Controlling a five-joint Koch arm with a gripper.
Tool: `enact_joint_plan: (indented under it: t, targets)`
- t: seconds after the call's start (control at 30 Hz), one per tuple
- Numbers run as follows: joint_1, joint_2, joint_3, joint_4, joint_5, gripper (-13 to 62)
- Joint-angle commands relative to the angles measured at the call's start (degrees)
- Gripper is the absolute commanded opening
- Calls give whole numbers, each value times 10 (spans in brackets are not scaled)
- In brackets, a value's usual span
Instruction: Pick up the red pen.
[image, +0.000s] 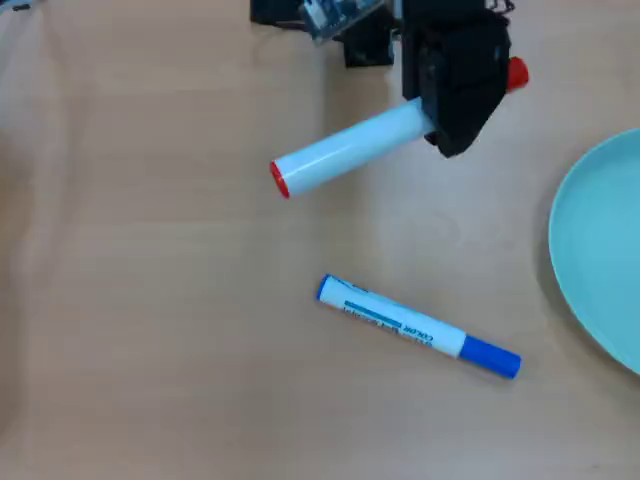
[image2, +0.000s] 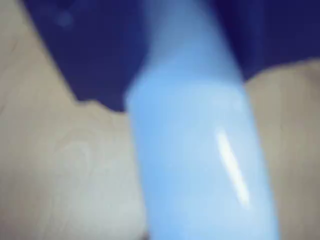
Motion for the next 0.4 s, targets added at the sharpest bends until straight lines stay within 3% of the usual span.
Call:
enact_joint_plan:
  t: [0.0,0.37]
  targets:
    - [0,31,-55,-4,5,-79]
    - [0,31,-51,-4,13,-79]
